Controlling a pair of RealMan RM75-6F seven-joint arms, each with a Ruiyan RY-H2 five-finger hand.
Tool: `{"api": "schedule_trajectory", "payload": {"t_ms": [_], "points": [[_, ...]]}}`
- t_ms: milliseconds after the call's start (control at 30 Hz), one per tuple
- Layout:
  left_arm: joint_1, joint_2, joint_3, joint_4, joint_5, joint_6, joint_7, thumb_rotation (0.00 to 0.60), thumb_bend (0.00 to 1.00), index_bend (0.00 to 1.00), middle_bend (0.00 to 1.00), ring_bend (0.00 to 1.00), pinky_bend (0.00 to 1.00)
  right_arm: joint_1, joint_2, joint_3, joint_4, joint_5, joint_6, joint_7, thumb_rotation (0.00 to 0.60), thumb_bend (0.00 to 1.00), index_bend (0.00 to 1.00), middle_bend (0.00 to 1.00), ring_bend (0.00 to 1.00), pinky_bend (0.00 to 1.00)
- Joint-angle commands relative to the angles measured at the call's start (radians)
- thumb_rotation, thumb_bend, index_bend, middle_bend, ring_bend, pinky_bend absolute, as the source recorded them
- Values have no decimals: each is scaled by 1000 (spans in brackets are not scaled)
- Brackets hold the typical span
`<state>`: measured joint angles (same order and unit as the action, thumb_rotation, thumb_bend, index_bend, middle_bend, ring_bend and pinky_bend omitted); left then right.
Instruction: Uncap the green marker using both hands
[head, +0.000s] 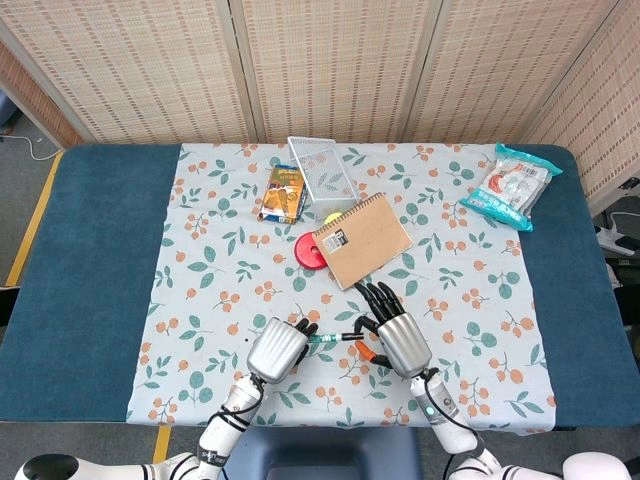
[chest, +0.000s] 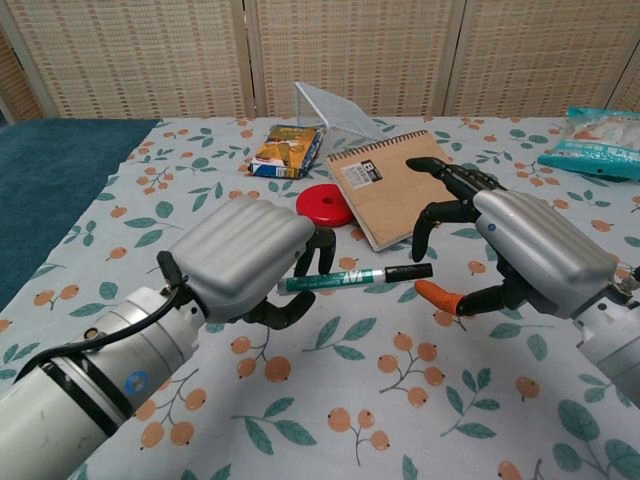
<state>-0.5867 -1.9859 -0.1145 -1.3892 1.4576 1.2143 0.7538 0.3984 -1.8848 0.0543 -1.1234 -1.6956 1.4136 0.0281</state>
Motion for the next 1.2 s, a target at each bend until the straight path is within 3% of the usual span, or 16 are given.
{"api": "schedule_trajectory", "payload": {"t_ms": [33, 867, 1200], "points": [[0, 2, 3, -7, 0, -1, 4, 600, 579, 848, 969, 855, 1000, 1, 0, 0, -1, 3, 1, 3, 600, 209, 522, 0, 0, 0], [-1, 4, 8, -13, 0, 4, 11, 600, 581, 848, 969, 855, 1000, 9, 6, -12, -23, 40, -25, 4, 600, 225, 538, 0, 0, 0], [0, 12, 8, -27, -4, 2, 4, 600, 579, 847, 969, 855, 1000, 10, 6, -15, -26, 36, -16, 10, 600, 228, 484, 0, 0, 0]]}}
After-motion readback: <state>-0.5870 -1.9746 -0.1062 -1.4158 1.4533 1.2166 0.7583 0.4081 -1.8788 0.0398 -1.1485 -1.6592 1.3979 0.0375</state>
